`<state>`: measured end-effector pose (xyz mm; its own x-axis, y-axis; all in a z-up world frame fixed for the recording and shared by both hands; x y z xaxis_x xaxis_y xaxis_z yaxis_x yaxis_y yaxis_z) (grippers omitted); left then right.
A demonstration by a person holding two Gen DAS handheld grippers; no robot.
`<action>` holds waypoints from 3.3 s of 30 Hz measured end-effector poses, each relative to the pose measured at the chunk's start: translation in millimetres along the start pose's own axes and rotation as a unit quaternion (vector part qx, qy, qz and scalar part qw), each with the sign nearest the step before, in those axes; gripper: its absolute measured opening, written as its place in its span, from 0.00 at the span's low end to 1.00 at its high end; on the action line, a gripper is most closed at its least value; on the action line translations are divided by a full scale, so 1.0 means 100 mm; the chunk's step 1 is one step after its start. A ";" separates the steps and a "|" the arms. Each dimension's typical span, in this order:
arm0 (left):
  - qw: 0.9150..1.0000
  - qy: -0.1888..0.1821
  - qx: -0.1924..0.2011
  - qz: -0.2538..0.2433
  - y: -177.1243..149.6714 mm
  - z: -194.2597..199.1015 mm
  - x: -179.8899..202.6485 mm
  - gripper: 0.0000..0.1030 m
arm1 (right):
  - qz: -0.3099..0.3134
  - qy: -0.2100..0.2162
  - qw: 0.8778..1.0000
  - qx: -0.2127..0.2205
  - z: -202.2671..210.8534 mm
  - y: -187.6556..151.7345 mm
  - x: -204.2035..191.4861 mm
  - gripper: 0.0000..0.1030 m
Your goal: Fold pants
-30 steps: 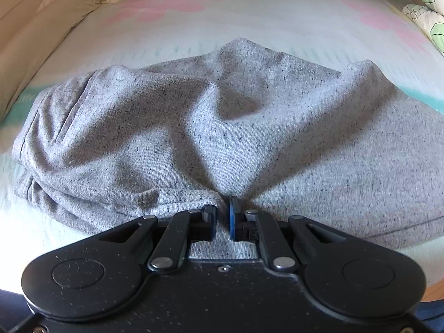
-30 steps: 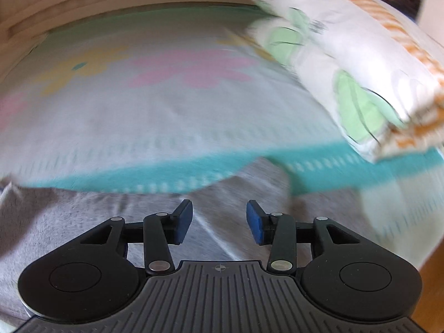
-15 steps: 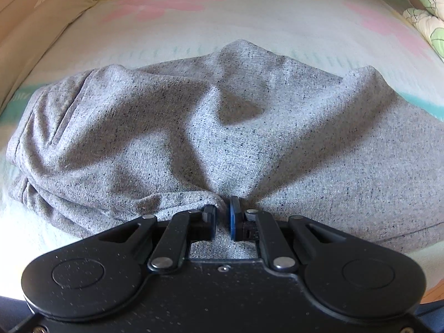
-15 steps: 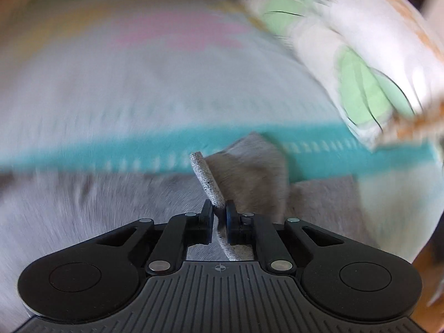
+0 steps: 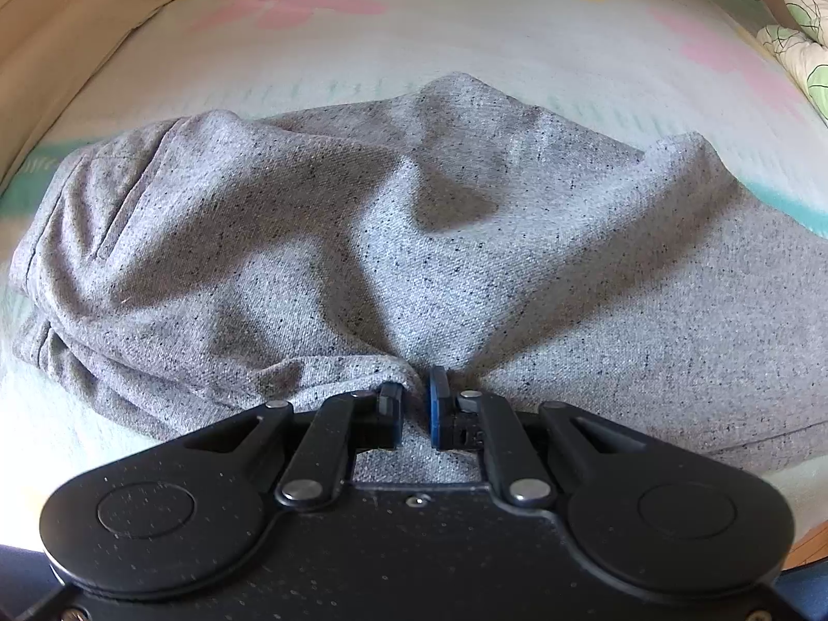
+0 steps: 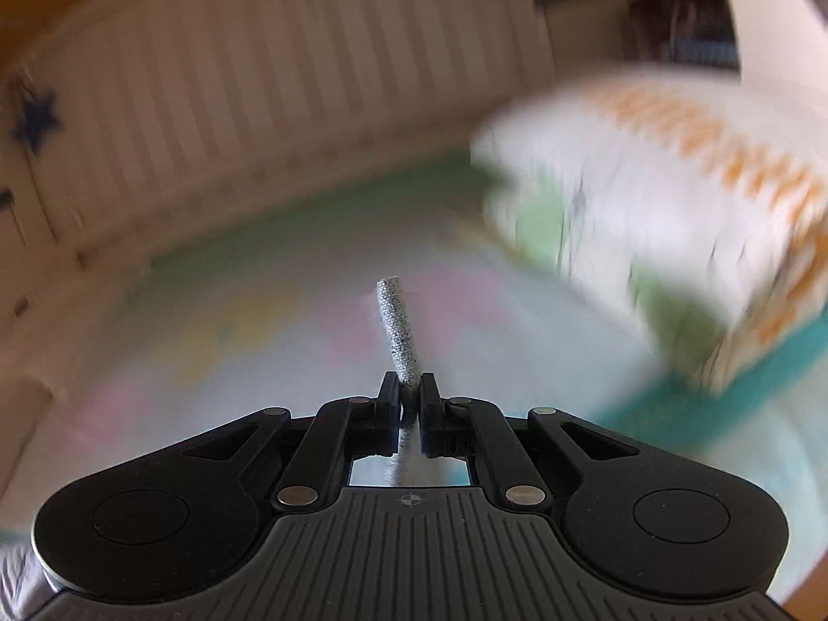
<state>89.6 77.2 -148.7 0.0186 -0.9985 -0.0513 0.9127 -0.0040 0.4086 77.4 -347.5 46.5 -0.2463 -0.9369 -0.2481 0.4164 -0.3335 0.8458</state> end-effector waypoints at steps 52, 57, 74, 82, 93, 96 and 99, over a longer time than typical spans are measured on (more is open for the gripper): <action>0.998 0.002 0.018 -0.058 -0.13 0.19 0.17 0.12 | -0.152 -0.271 0.913 -0.264 -0.22 -1.37 2.14 0.18; 0.998 0.004 0.016 -0.058 -0.13 0.15 0.17 0.12 | -0.172 -0.261 0.937 -0.159 -0.09 -0.86 2.24 0.20; 0.995 0.035 0.042 -0.078 -0.05 0.08 0.32 0.12 | -0.095 -0.167 0.960 -0.206 -1.03 -0.84 2.30 0.31; 0.996 0.029 0.035 -0.072 0.01 0.04 0.27 0.12 | -0.059 -0.144 0.958 -0.242 -1.09 -0.95 2.20 0.26; 0.997 0.025 0.047 -0.064 0.00 0.11 0.25 0.12 | -0.002 -0.168 0.968 -0.186 -0.90 -0.61 2.12 0.02; 0.994 0.027 0.079 -0.072 0.01 0.22 0.28 0.12 | -0.018 -0.177 0.970 -0.168 -0.90 -0.53 2.20 0.02; 0.993 0.027 0.088 -0.077 0.02 0.24 0.32 0.12 | -0.017 -0.192 0.963 -0.189 -0.97 -0.62 2.26 0.02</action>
<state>82.0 43.9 -127.6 -0.0900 -0.9811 -0.1715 0.8215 -0.1705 0.5441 81.2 -548.3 -108.0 -0.5402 -0.8413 -0.0181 0.6732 -0.4450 0.5907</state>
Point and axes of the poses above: each gripper's, at about its wrist camera, not at the fingertips, and z roughly against the way its jaws point, x to its right, y to its top, the point moved 10 cm from there along -z, roughly the way its jaws point, and after that the axes turned 5 degrees about y, right-handed, at the moved point
